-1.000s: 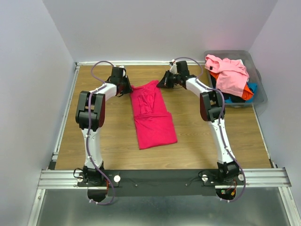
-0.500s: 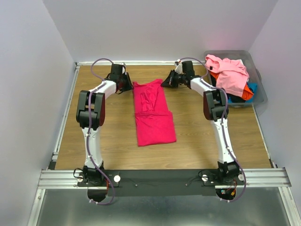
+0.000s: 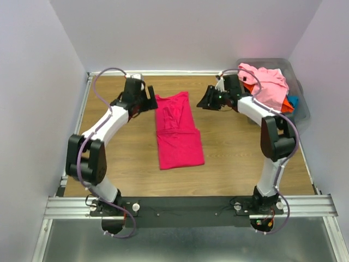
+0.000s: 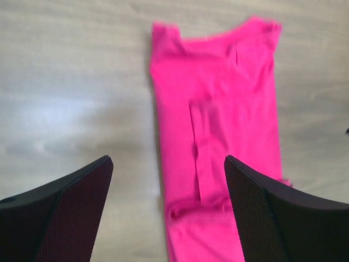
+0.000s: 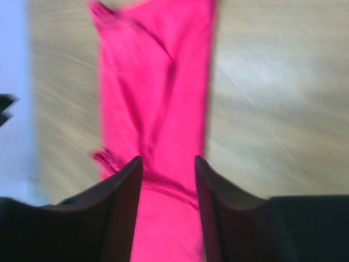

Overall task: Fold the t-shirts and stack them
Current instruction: Fold the tshirt

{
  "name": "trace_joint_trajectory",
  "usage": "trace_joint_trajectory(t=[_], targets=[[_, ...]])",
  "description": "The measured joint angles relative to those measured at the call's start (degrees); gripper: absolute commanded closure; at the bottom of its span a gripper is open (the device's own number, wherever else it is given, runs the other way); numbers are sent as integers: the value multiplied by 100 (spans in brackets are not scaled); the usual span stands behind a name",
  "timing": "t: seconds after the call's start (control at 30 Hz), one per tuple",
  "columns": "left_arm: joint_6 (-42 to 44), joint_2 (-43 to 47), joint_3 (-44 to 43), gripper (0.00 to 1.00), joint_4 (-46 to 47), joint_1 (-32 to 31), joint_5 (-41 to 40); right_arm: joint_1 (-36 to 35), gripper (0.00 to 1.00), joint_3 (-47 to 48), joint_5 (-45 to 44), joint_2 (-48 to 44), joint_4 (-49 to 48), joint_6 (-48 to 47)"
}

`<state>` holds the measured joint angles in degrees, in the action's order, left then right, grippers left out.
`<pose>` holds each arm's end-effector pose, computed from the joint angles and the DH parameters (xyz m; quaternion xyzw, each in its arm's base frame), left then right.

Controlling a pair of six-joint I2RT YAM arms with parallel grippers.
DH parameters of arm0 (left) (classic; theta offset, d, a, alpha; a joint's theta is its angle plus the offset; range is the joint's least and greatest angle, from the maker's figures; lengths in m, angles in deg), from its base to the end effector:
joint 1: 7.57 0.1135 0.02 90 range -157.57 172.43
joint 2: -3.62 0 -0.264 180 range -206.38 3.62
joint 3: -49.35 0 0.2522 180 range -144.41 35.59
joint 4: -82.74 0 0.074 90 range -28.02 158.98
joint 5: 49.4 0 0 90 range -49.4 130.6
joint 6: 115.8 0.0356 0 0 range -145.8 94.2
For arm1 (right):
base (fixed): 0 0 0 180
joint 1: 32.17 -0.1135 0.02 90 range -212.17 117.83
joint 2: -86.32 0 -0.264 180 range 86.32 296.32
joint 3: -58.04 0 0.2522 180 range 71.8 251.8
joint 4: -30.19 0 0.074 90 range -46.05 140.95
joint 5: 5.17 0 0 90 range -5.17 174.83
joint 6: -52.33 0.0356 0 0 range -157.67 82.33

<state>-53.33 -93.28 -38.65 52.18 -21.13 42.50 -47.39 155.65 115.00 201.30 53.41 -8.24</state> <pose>0.3745 -0.0915 0.2669 -0.1029 0.8983 -0.1638 0.3944 0.4312 0.1359 0.2093 0.0006 0.8839 0.3720 0.2835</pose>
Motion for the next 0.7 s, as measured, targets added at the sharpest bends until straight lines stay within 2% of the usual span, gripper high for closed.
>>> trace_joint_trajectory(t=[0.07, 0.17, 0.33, 0.47, 0.7], targets=[[-57, 575, 627, 7, -188, -376, -271, -90, 36, -605, -452, -522, 232, -195], [-282, 1137, 1460, 5, -494, -1019, -505, -435, 30, -1464, -1211, -1174, 763, -334], [-837, 2017, 2557, 5, -1266, -1722, -645, -1353, 30, -2271, -2208, -1838, 1792, -254], [-1246, 2559, 2837, 5, -1633, -2044, -708, -2065, 32, -2507, -2664, -2094, 2361, 4], [-1650, 2712, 3126, 5, -1847, -2253, -719, -2487, 35, -2723, -3021, -2144, 2726, 492]])
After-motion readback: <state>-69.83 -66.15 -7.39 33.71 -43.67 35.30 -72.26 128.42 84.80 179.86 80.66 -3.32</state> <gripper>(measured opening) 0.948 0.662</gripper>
